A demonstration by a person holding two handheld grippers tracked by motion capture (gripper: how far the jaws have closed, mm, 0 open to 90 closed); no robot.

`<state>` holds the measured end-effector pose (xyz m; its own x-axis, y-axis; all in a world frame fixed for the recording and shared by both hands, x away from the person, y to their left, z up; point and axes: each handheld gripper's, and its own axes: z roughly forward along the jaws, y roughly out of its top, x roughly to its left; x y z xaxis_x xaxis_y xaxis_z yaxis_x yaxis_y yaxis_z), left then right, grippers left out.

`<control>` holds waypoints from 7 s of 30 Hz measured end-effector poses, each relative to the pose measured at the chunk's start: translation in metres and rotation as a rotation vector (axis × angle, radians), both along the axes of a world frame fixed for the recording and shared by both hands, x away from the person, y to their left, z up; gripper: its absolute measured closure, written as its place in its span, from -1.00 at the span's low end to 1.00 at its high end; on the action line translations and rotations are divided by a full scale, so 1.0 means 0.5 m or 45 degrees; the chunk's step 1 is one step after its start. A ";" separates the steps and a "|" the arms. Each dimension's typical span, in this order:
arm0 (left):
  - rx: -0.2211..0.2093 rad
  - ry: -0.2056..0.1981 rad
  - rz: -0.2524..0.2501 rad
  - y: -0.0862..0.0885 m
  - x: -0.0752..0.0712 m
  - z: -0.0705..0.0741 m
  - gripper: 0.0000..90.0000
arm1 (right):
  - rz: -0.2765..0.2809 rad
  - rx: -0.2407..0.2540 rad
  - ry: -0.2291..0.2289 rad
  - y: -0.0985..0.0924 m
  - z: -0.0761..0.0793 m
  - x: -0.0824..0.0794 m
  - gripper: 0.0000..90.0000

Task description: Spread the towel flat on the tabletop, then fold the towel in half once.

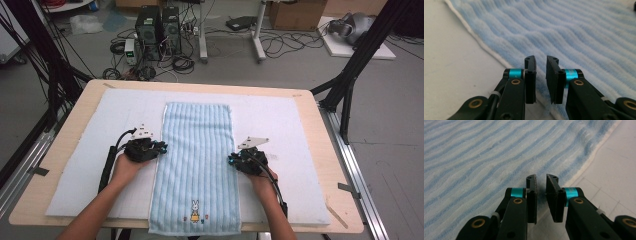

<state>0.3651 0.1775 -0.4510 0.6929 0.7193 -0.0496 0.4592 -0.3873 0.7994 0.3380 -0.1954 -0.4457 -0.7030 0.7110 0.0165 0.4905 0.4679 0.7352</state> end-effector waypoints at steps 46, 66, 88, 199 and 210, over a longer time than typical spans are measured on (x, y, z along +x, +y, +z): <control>-0.395 -0.250 0.076 0.085 -0.019 0.050 -0.54 | -0.348 0.239 -0.293 -0.162 0.067 -0.043 -0.75; -0.419 -0.173 0.132 0.092 -0.012 0.043 -0.51 | -0.350 0.227 -0.249 -0.160 0.060 -0.039 -0.75; -0.458 -0.071 0.221 0.059 0.048 0.051 -0.58 | -0.338 0.281 -0.212 -0.166 0.054 -0.029 -0.74; -0.311 -0.057 0.128 0.027 0.112 0.059 0.90 | -0.083 0.180 -0.050 0.022 0.052 0.168 0.90; -0.339 -0.073 0.023 0.030 0.045 0.062 0.90 | 0.009 0.140 -0.052 0.015 0.057 0.101 0.89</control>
<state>0.3876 0.1926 -0.4201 0.6874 0.6983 -0.1997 0.4150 -0.1520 0.8970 0.3885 -0.1880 -0.4174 -0.7094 0.7017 0.0652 0.4561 0.3866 0.8016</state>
